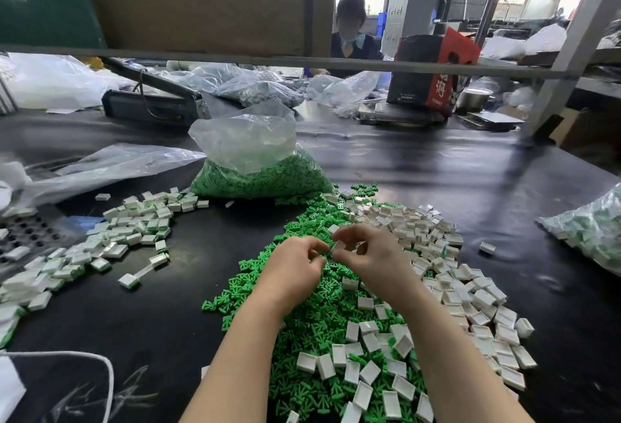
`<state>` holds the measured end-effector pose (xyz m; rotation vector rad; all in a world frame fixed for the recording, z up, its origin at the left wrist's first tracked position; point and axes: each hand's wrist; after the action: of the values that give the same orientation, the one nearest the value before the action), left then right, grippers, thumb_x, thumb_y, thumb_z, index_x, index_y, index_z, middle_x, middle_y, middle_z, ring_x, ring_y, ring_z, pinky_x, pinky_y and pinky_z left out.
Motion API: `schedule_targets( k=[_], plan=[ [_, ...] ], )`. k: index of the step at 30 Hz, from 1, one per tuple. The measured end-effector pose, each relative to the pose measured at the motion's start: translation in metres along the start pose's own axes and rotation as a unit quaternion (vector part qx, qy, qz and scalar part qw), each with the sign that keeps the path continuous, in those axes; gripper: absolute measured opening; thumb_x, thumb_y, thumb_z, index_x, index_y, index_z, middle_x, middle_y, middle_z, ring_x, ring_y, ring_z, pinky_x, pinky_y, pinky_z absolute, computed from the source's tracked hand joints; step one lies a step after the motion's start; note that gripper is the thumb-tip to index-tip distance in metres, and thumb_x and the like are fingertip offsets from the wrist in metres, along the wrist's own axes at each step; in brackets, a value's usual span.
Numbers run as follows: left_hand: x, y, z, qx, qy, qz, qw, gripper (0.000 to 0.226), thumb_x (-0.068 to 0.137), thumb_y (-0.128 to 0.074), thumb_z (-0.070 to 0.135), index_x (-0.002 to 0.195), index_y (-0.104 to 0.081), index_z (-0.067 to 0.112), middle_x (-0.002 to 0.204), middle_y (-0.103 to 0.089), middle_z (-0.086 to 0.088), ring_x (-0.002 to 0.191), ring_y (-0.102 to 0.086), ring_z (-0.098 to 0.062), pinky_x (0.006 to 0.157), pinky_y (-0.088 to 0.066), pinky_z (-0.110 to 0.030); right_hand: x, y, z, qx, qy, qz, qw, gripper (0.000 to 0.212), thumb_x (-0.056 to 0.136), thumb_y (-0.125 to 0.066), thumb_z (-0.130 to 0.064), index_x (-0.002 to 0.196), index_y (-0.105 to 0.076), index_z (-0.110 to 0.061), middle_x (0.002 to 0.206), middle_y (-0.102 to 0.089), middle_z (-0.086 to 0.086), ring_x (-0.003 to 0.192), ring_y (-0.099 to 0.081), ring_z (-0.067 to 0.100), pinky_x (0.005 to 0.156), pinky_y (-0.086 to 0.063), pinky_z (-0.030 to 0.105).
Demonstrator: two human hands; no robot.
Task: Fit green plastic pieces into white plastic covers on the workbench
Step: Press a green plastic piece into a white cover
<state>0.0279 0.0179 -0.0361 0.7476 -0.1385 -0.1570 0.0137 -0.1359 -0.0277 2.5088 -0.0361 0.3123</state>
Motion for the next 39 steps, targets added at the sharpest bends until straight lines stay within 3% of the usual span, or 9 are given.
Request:
schedule_targets(
  k=[5,8,11,13,16,20,25,32,39],
  plan=[
    [0.000,0.006,0.007,-0.250,0.036,-0.015,0.967,0.016,0.097,-0.058,0.018,0.088,-0.072,0.018,0.069,-0.070,0.002,0.061,-0.064,-0.007,0.051,-0.045,-0.017,0.001,-0.012,-0.006,-0.027,0.048,0.066,0.996,0.017,0.083,-0.074,-0.023,0.099,-0.068,-0.024,0.085,-0.067,-0.012,0.075,-0.059,0.005,0.066,-0.047,0.021],
    [-0.002,0.011,0.003,-0.289,0.053,-0.015,0.956,0.011,0.092,-0.065,0.014,0.085,-0.071,0.019,0.065,-0.072,0.002,0.058,-0.066,-0.006,0.049,-0.045,-0.015,0.000,-0.017,-0.007,-0.010,0.051,0.058,0.997,0.030,0.080,-0.076,-0.018,0.104,-0.061,-0.029,0.084,-0.063,-0.015,0.072,-0.053,0.000,0.063,-0.040,0.012],
    [0.000,0.014,-0.003,-0.296,0.074,0.038,0.952,0.009,0.090,-0.067,0.013,0.084,-0.073,0.017,0.073,-0.075,-0.004,0.064,-0.069,-0.010,0.055,-0.048,-0.019,0.001,-0.019,-0.003,-0.070,0.038,0.023,0.997,0.030,0.087,-0.071,-0.025,0.115,-0.062,-0.029,0.093,-0.062,-0.014,0.085,-0.055,0.003,0.065,-0.035,0.006],
    [0.000,0.017,-0.007,-0.337,0.074,0.053,0.937,0.005,0.087,-0.070,0.011,0.085,-0.074,0.014,0.076,-0.075,-0.006,0.067,-0.069,-0.010,0.055,-0.049,-0.018,0.001,-0.021,-0.001,-0.160,0.046,0.000,0.986,0.029,0.091,-0.065,-0.028,0.120,-0.064,-0.031,0.102,-0.060,-0.011,0.098,-0.051,0.009,0.073,-0.035,0.011],
    [0.000,0.021,-0.008,-0.405,0.063,0.042,0.911,0.008,0.081,-0.074,0.008,0.089,-0.074,0.009,0.083,-0.076,-0.011,0.072,-0.071,-0.013,0.060,-0.054,-0.019,-0.001,-0.027,0.002,-0.269,0.055,-0.055,0.960,0.032,0.095,-0.056,-0.036,0.127,-0.061,-0.035,0.117,-0.058,-0.005,0.116,-0.046,0.018,0.100,-0.039,0.032],
    [0.001,0.021,-0.007,-0.426,0.049,0.038,0.903,0.018,0.071,-0.082,0.009,0.088,-0.075,0.012,0.089,-0.076,-0.012,0.079,-0.070,-0.017,0.074,-0.057,-0.028,0.000,-0.029,0.001,-0.294,0.062,-0.045,0.953,0.025,0.095,-0.057,-0.035,0.118,-0.064,-0.031,0.113,-0.062,-0.004,0.115,-0.049,0.019,0.103,-0.038,0.035],
    [0.000,0.022,-0.005,-0.474,0.034,0.022,0.880,0.034,0.061,-0.082,0.017,0.093,-0.073,0.010,0.095,-0.075,-0.014,0.088,-0.072,-0.022,0.071,-0.056,-0.024,-0.001,-0.027,-0.001,-0.300,0.067,-0.057,0.950,0.013,0.092,-0.061,-0.029,0.105,-0.063,-0.028,0.107,-0.062,-0.006,0.107,-0.050,0.016,0.095,-0.042,0.032],
    [-0.002,0.024,-0.004,-0.485,0.048,0.040,0.872,0.011,0.086,-0.068,0.009,0.098,-0.070,0.009,0.089,-0.076,-0.010,0.080,-0.072,-0.017,0.068,-0.058,-0.023,-0.005,-0.027,-0.003,-0.287,0.071,-0.075,0.952,0.020,0.092,-0.061,-0.037,0.112,-0.063,-0.035,0.110,-0.061,-0.008,0.110,-0.047,0.014,0.101,-0.040,0.033],
    [-0.001,0.025,-0.005,-0.489,0.060,0.066,0.868,0.010,0.089,-0.066,0.010,0.097,-0.071,0.012,0.083,-0.075,-0.007,0.074,-0.072,-0.014,0.068,-0.058,-0.023,-0.005,-0.030,-0.002,-0.270,0.072,-0.065,0.958,0.014,0.093,-0.061,-0.034,0.104,-0.067,-0.028,0.105,-0.064,-0.008,0.104,-0.052,0.013,0.093,-0.043,0.029]
  ],
)
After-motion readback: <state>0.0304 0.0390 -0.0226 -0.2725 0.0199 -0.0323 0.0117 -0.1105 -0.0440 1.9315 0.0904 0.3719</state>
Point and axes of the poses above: each hand's wrist, its own x-axis towards the middle knuckle, its own y-axis out of the back of the hand, z = x × y
